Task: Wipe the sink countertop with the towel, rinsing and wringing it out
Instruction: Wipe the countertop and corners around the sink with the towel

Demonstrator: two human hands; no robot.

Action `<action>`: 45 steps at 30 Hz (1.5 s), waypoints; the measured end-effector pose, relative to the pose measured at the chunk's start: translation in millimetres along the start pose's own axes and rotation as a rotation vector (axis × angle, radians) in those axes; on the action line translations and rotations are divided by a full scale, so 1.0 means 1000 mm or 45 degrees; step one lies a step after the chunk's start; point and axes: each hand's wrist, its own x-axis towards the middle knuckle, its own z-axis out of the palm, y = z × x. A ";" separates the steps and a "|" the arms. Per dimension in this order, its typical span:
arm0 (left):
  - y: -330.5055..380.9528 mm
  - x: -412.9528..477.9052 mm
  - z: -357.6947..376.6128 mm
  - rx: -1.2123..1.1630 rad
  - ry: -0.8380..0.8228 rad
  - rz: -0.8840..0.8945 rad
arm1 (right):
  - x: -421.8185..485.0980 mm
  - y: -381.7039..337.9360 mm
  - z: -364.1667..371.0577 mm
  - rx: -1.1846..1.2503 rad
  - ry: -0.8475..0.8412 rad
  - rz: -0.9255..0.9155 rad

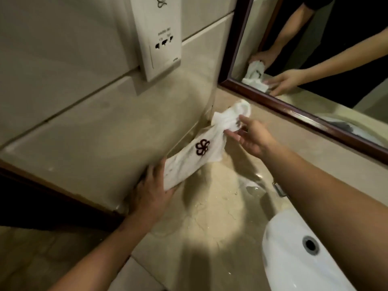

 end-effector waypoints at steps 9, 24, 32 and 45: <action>-0.054 -0.031 0.060 0.275 -0.179 0.471 | 0.039 0.092 -0.019 -1.611 -0.034 -0.435; -0.071 -0.024 0.078 0.032 -0.228 0.506 | 0.095 0.153 0.039 -1.918 -0.004 -0.637; -0.061 -0.050 0.072 0.094 -0.244 0.387 | 0.067 0.167 0.009 -1.977 0.160 -0.709; -0.088 -0.045 0.060 0.204 -0.047 0.508 | 0.033 0.181 0.024 -1.950 0.318 -0.859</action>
